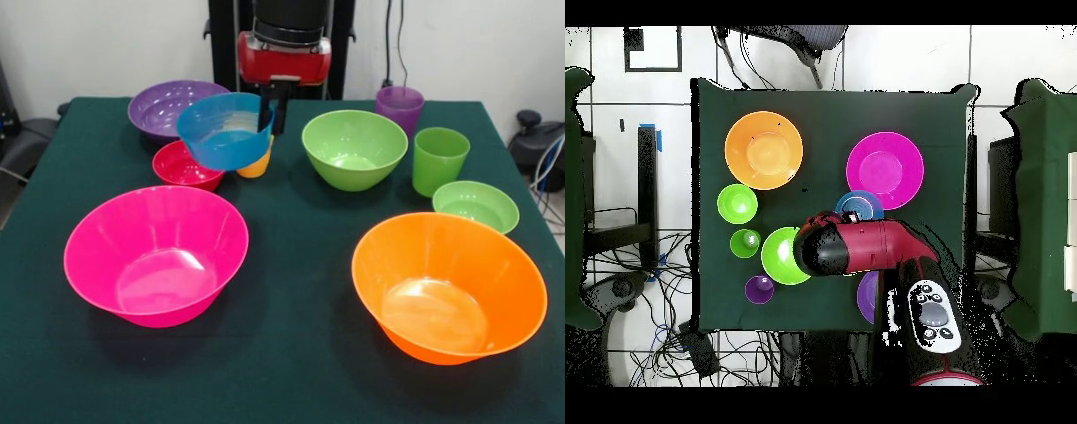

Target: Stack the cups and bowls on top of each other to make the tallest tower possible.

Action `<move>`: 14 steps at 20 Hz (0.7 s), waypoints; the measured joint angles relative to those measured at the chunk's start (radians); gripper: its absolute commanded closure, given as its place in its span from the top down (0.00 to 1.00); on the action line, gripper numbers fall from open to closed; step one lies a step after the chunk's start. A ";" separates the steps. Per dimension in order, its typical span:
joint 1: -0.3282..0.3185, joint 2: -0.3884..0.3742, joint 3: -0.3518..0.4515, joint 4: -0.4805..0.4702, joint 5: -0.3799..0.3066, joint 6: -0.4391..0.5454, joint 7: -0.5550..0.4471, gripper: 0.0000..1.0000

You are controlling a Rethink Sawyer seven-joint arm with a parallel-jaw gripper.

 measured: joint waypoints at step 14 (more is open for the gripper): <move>-0.096 0.060 0.017 -0.038 -0.034 0.057 0.000 0.00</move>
